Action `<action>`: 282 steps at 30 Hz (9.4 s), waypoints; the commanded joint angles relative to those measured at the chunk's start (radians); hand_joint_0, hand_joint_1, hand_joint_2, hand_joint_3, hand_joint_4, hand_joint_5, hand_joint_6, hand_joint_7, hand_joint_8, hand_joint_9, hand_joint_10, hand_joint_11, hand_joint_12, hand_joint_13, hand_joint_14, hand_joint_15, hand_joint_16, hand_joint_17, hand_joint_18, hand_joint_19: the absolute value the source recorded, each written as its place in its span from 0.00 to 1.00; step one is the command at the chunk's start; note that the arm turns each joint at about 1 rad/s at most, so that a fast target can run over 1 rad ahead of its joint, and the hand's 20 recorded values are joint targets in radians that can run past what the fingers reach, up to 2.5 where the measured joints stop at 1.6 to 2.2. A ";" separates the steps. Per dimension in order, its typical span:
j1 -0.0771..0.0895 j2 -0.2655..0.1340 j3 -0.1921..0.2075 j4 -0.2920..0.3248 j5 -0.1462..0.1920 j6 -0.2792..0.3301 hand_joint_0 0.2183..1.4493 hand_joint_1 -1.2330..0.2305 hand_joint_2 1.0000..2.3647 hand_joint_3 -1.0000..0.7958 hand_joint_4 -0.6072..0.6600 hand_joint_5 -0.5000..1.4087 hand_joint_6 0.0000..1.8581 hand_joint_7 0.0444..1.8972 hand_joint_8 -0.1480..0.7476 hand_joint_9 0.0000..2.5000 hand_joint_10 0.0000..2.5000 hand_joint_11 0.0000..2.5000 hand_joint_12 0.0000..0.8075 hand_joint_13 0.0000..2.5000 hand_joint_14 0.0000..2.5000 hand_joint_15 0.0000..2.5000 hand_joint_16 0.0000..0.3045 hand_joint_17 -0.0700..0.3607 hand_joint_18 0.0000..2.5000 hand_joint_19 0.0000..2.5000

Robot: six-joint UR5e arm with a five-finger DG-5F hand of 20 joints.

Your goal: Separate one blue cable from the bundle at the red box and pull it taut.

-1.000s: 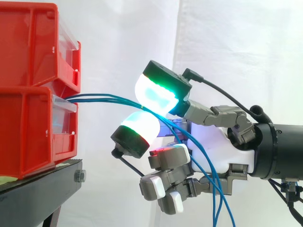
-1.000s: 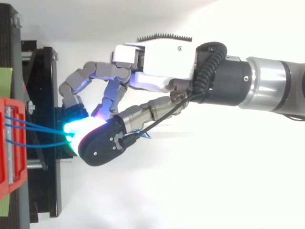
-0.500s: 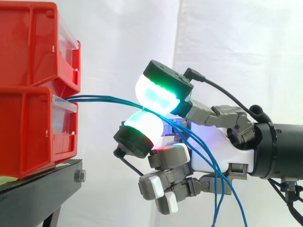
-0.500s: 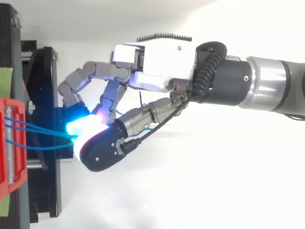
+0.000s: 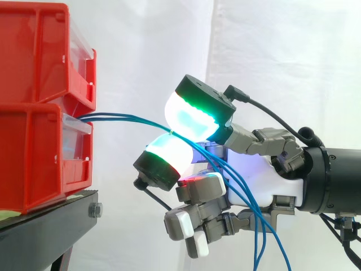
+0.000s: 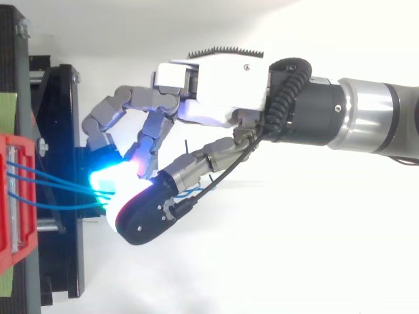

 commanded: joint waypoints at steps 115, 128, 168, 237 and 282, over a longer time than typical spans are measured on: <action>0.000 0.000 0.000 0.000 -0.001 0.000 0.38 0.16 0.00 0.28 0.22 0.18 0.47 0.60 0.37 0.48 0.01 0.44 0.41 0.38 0.01 0.30 0.12 0.36 0.33 0.30; 0.000 0.000 0.000 0.000 0.000 -0.008 0.21 0.34 0.00 0.28 0.37 0.17 0.46 0.56 0.47 0.49 0.01 0.43 0.51 0.40 0.01 0.31 0.17 0.43 0.36 0.32; 0.000 0.000 0.001 0.003 0.000 -0.011 0.51 0.22 0.00 0.28 0.37 0.16 0.47 0.57 0.43 0.44 0.01 0.45 0.46 0.36 0.01 0.30 0.16 0.42 0.32 0.31; -0.012 0.000 0.001 0.003 -0.009 -0.075 0.41 0.16 0.00 0.28 0.44 0.18 0.50 0.64 0.44 0.48 0.01 0.49 0.46 0.38 0.01 0.30 0.16 0.41 0.34 0.31; -0.014 0.000 0.001 0.003 -0.014 0.002 0.34 0.36 0.00 0.28 0.47 0.17 0.48 0.58 0.47 0.49 0.01 0.48 0.49 0.39 0.01 0.32 0.17 0.43 0.34 0.35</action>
